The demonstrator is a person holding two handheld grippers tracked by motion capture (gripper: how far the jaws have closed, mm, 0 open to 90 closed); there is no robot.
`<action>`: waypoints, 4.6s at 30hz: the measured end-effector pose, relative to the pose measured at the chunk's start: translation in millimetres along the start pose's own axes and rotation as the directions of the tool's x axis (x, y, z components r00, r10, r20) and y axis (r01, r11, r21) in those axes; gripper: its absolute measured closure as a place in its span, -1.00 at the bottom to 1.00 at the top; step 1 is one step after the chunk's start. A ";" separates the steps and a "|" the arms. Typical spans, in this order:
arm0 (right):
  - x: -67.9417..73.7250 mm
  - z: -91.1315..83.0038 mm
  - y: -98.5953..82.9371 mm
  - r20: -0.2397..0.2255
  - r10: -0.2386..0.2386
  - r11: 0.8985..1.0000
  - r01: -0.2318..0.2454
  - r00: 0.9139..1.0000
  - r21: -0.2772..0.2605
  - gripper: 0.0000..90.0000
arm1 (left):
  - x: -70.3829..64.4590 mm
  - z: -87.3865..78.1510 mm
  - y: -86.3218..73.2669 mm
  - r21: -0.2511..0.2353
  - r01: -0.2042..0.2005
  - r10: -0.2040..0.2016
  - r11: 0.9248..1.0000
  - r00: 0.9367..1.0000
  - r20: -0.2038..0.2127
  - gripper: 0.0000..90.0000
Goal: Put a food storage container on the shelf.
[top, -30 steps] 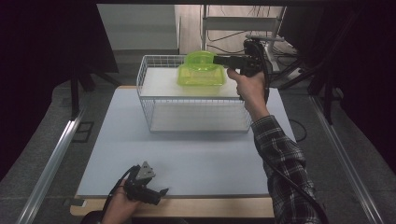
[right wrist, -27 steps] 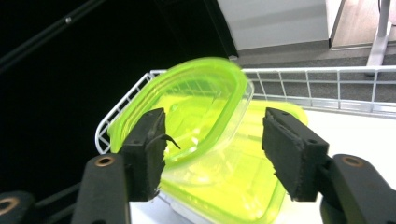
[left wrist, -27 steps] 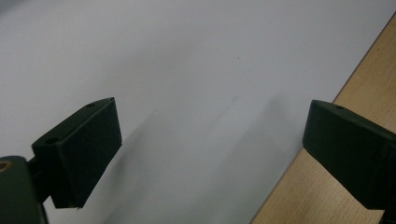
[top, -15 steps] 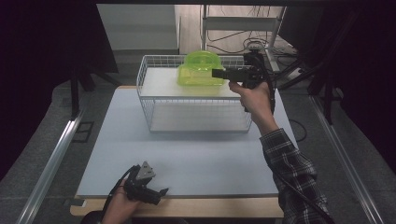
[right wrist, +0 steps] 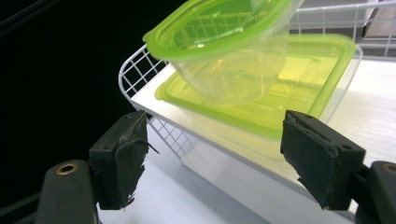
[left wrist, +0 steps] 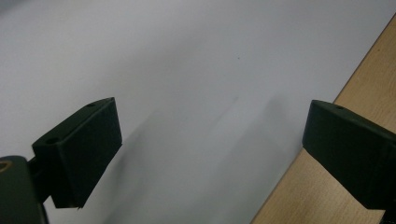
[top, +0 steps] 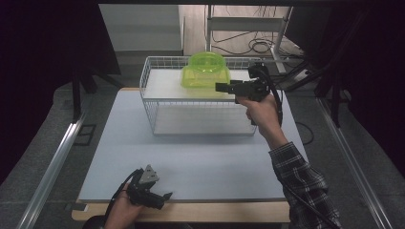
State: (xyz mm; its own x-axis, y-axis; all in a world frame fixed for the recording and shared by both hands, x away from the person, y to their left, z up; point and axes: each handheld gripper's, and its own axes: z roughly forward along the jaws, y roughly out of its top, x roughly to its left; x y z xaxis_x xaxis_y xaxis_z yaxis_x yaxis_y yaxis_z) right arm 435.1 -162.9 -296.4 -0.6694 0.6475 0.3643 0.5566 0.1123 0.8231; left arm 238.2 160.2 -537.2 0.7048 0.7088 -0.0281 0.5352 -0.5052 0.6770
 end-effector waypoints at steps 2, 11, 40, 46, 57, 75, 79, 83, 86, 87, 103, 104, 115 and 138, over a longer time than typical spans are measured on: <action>-0.6 -0.3 -3.4 -0.003 -0.003 1.000 0.003 1.000 0.003 -0.50 | 0.0 0.1 -0.1 0.000 0.000 0.000 1.000 1.000 0.000 -0.91; -3.5 -0.7 -18.1 -0.017 -0.024 0.999 0.025 1.000 0.024 -0.62 | -0.2 0.9 0.3 0.000 -0.005 0.005 1.000 1.000 0.000 -0.91; -18.9 -2.4 -71.0 -0.015 -0.075 0.994 0.076 0.997 0.073 -0.79 | 0.9 0.7 0.2 -0.003 0.007 -0.007 1.000 1.000 0.000 -0.91; -24.6 1.0 -86.9 0.009 -0.082 0.992 0.081 0.997 0.098 -0.83 | 1.1 0.6 0.1 -0.002 0.006 -0.006 1.000 1.000 0.001 -0.91; -36.6 3.6 -110.9 0.044 -0.099 0.988 0.093 0.994 0.125 -0.85 | 1.3 0.4 0.0 -0.005 0.011 -0.011 1.000 1.000 0.001 -0.91; -43.1 5.2 -147.1 0.086 -0.142 0.981 0.129 0.986 0.143 -0.88 | 3.6 -1.3 -0.2 -0.020 0.031 -0.031 0.999 1.000 -0.001 -0.91; -46.1 6.6 -155.6 0.097 -0.147 0.980 0.132 0.984 0.151 -0.88 | 3.6 -1.0 -0.1 -0.018 0.031 -0.031 0.999 1.000 -0.002 -0.91; -47.8 6.3 -161.3 0.104 -0.151 0.979 0.134 0.983 0.153 -0.88 | 3.8 -1.1 -0.3 -0.019 0.032 -0.032 0.999 1.000 -0.001 -0.91; -48.7 5.9 -165.5 0.106 -0.156 0.978 0.138 0.982 0.154 -0.88 | 3.8 -1.5 -0.4 -0.022 0.032 -0.032 0.999 0.999 0.000 -0.91; -48.7 5.7 -166.8 0.105 -0.154 0.978 0.137 0.982 0.154 -0.88 | 3.9 -1.6 -0.4 -0.022 0.032 -0.032 0.999 0.999 0.000 -0.91; -46.9 -8.5 -193.2 0.145 -0.190 0.970 0.163 0.971 0.182 -0.97 | 4.1 -1.9 -0.6 -0.025 0.031 -0.032 0.999 0.999 -0.003 -0.91; -47.1 -9.7 -194.9 0.146 -0.191 0.969 0.163 0.971 0.183 -0.97 | 4.1 -1.8 -0.6 -0.025 0.031 -0.032 0.999 1.000 -0.002 -0.91; -47.1 -24.8 -207.8 0.155 -0.207 0.965 0.176 0.966 0.192 -0.97 | 3.9 -1.3 -0.6 -0.022 0.028 -0.029 0.999 1.000 -0.005 -0.92; -50.7 -51.0 -233.9 0.215 -0.236 0.957 0.188 0.948 0.222 -0.97 | 6.7 -2.2 -0.8 -0.040 0.053 -0.053 0.998 0.999 -0.011 -0.94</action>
State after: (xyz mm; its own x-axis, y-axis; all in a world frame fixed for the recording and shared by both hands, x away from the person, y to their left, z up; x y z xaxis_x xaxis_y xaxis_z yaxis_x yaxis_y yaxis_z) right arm 313.8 -260.5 -485.1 -0.6599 0.7492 0.0569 0.5156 0.3964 0.7596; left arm 241.4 166.4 -536.3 0.6699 0.7404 -0.0558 0.5523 -0.4467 0.7038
